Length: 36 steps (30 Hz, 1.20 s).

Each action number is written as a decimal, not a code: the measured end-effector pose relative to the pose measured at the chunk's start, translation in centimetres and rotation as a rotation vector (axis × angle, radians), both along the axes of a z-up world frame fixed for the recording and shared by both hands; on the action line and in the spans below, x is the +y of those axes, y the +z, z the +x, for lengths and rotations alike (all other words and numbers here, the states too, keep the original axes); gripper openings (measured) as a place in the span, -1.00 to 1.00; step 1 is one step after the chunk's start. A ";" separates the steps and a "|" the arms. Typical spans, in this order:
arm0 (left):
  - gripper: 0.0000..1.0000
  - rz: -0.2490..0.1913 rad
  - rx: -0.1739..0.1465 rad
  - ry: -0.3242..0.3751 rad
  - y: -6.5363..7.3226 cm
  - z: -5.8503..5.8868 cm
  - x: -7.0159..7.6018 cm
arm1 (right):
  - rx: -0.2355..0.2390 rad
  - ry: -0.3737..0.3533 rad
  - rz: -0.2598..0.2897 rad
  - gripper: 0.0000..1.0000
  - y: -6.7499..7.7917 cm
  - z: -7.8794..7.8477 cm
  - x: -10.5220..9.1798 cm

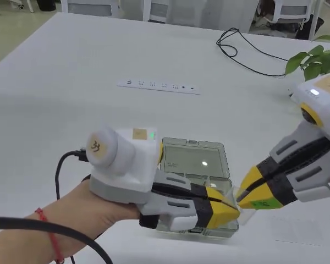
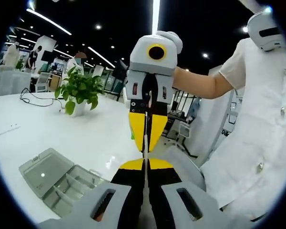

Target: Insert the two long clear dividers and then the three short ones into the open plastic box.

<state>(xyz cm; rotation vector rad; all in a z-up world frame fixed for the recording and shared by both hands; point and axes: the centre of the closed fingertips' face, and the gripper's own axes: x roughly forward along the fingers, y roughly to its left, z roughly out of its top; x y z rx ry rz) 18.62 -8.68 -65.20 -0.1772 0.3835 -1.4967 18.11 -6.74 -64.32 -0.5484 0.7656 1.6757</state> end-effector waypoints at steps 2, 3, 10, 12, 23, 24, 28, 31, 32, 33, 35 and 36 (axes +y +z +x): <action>-1.00 0.000 -0.005 -0.002 0.0 -0.1 0.0 | 0.007 0.000 0.001 -0.92 0.0 0.0 0.0; -1.00 0.001 -0.006 -0.002 0.0 -0.1 0.0 | 0.012 -0.001 0.002 -0.93 0.0 -0.1 0.0; -1.00 -0.001 -0.025 -0.009 0.0 -0.3 0.0 | 0.026 0.001 0.004 -0.94 0.0 -0.4 0.0; -1.00 -0.004 -0.025 -0.007 0.0 -0.3 0.0 | 0.024 0.000 0.003 -0.94 0.0 -0.4 0.0; -1.00 -0.005 -0.024 -0.006 -0.1 -0.3 0.1 | 0.019 0.008 -0.003 -0.95 0.0 -0.5 0.2; -1.00 -0.004 -0.023 -0.005 -0.1 -0.3 0.1 | 0.018 0.009 -0.003 -0.95 0.0 -0.5 0.1; -1.00 -0.006 -0.022 -0.002 -0.1 -0.3 0.2 | 0.016 0.011 -0.005 -0.95 0.0 -0.5 0.2; -1.00 -0.009 -0.025 0.003 -0.1 -0.2 0.2 | 0.014 0.011 -0.004 -0.95 0.0 -0.4 0.2; -1.00 -0.010 -0.021 0.005 0.0 -0.2 0.3 | 0.014 0.012 -0.004 -0.95 0.0 -0.5 0.3; -1.00 -0.011 -0.019 0.007 0.0 -0.2 0.3 | 0.013 0.012 -0.004 -0.95 0.0 -0.5 0.3; -0.98 -0.012 -0.023 0.011 0.0 -0.2 0.4 | 0.013 0.013 -0.003 -0.95 0.1 -0.5 0.4; -0.96 -0.011 -0.020 0.015 0.0 -0.1 0.4 | 0.011 0.014 -0.003 -0.95 0.1 -0.5 0.4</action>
